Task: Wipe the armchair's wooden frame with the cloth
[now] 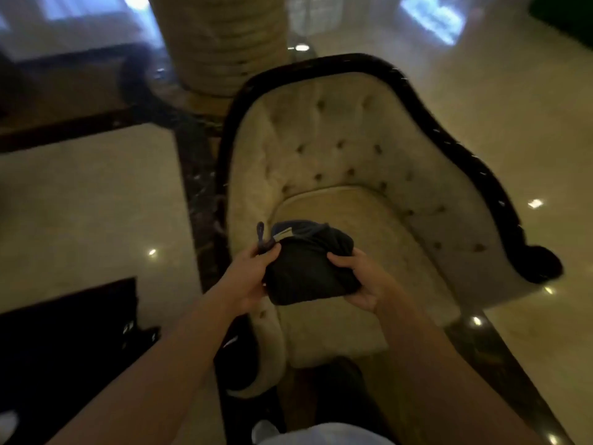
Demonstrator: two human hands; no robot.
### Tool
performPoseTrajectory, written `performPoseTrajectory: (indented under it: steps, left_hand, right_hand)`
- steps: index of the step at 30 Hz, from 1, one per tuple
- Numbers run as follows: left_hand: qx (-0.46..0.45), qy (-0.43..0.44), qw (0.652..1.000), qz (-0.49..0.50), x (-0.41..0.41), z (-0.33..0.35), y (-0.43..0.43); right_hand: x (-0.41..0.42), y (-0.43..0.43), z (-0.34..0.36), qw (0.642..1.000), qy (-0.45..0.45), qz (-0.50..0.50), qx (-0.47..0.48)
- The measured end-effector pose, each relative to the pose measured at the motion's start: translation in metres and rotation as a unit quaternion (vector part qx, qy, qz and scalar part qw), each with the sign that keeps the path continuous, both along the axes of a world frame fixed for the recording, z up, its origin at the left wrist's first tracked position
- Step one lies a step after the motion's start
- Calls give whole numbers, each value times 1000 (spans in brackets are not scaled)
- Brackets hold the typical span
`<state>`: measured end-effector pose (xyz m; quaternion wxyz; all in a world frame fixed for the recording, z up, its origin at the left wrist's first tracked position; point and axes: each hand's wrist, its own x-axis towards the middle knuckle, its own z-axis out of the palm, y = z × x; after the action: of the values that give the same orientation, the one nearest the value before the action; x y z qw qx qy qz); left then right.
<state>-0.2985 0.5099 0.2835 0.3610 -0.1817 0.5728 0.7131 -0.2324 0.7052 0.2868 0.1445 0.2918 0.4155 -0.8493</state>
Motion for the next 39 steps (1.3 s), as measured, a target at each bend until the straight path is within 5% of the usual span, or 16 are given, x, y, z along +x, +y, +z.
performPoseTrajectory:
  steps: [6, 13, 24, 29, 33, 37, 39]
  left_hand:
    - [-86, 47, 964, 248, 103, 1, -187]
    - [-185, -65, 860, 471, 194, -39, -293]
    - [-42, -227, 701, 675, 274, -239, -401]
    - [-18, -214, 672, 708, 283, -315, -471]
    - [-9, -196, 692, 695, 290, -356, -494]
    - [13, -219, 722, 656, 298, -375, -487]
    - [0, -220, 719, 659, 299, -366, -480]
  right_hand:
    - [-12, -201, -15, 966, -52, 251, -29]
    - [-2, -361, -81, 860, -93, 501, 38]
    - [50, -521, -280, 722, -132, 658, 166]
    - [50, -605, -366, 713, -131, 672, 152]
    - [38, -640, -414, 702, -119, 672, 202]
    - [28, -650, -428, 656, -36, 697, 286]
    - [24, -653, -418, 603, 26, 722, 339]
